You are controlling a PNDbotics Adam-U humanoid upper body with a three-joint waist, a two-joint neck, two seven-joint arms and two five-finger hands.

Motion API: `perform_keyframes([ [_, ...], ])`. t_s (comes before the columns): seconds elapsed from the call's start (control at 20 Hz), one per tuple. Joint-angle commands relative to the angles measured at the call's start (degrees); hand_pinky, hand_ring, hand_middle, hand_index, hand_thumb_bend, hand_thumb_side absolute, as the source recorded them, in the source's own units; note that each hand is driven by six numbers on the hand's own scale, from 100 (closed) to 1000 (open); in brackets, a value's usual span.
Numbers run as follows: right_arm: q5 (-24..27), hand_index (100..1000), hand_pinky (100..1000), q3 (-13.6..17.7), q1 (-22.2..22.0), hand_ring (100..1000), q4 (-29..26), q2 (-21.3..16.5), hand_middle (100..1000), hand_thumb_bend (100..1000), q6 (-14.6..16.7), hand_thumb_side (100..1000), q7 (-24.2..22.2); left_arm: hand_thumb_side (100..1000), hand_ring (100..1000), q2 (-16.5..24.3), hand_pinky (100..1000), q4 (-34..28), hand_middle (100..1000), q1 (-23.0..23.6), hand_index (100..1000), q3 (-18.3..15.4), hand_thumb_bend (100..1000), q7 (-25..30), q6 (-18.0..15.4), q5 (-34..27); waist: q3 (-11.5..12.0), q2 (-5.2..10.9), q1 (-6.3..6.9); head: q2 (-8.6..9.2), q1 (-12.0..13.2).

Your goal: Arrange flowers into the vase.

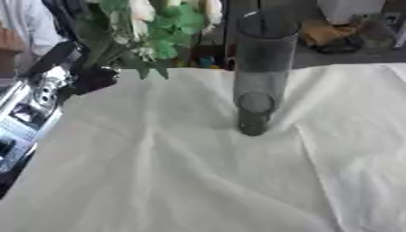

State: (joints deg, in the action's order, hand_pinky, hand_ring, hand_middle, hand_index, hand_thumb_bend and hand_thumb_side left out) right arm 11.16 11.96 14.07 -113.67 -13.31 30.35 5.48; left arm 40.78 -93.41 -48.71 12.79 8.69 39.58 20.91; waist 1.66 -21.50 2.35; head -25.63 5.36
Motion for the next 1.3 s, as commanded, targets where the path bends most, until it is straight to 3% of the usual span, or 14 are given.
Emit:
perform_keyframes([
  [0.05,0.4,916,857,0.2,0.2,857,-0.9,-1.0,619,100,0.1,993,0.1,595,100,2.0,100,-2.0,100,-1.2,100,-1.4,100,-2.7,-0.1,-3.1,0.1,1.45,-0.07,0.37,-0.2],
  [0.75,0.3,917,855,0.1,0.3,857,-0.9,-1.2,617,100,0.1,992,0.2,739,100,1.4,100,-6.1,100,-3.9,100,-2.1,100,-13.1,-2.5,-22.8,-0.1,1.37,0.27,0.2,-0.4],
  [1.3,0.5,917,854,0.0,-0.1,857,-0.9,-1.5,616,100,0.1,986,0.2,749,100,1.7,100,-9.4,100,-6.9,100,-4.0,100,-24.9,-8.3,-36.6,-0.4,1.64,0.7,-0.09,-0.4],
])
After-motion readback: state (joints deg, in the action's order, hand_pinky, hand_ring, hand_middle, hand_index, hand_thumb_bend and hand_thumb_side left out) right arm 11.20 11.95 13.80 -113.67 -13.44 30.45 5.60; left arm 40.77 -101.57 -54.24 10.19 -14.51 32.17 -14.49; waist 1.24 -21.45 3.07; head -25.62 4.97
